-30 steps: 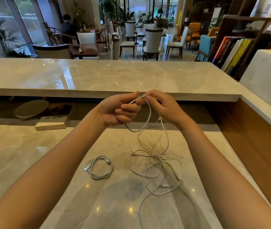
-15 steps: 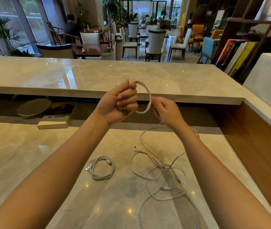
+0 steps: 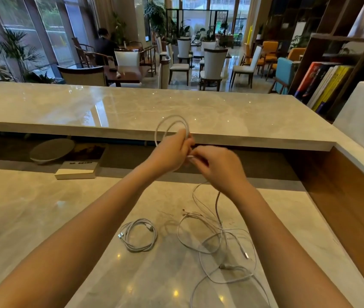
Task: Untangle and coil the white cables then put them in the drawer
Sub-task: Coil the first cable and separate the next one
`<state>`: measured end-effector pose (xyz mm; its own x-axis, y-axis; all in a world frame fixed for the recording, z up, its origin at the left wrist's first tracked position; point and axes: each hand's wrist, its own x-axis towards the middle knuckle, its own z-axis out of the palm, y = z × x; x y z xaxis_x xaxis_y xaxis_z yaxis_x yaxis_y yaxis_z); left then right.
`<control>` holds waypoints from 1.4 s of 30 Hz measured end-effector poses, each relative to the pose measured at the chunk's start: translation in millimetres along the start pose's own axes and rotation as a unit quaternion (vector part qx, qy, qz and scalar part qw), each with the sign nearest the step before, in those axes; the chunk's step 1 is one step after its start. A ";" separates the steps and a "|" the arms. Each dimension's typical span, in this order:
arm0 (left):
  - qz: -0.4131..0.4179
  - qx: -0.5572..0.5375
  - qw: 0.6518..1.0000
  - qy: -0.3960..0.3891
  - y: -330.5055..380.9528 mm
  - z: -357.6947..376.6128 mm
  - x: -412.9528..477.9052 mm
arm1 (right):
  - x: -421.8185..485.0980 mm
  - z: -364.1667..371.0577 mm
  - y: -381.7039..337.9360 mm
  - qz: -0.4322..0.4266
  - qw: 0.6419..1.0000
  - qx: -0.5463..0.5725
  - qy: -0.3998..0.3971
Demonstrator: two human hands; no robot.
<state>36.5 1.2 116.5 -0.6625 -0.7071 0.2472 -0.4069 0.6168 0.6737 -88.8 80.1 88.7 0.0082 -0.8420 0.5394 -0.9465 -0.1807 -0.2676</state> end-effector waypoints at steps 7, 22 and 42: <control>-0.104 -0.233 0.943 -0.215 -1.6 -29.2 1.1 | 33.7 -30.3 17.1 0.016 0.992 0.114 -0.048; -0.082 -0.568 0.774 -0.267 4.5 -36.1 33.3 | 52.2 -36.8 33.9 0.180 0.799 0.562 -0.116; -0.127 -0.663 0.730 -0.102 -16.5 -0.2 23.6 | 26.3 -16.0 40.5 0.199 0.636 0.727 -0.166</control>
<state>27.7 -25.7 111.3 -0.8064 -0.5911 -0.0204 0.3452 -0.4984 0.7953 -132.0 58.7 104.8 0.1582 -0.9854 0.0636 0.4020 0.0054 -0.9156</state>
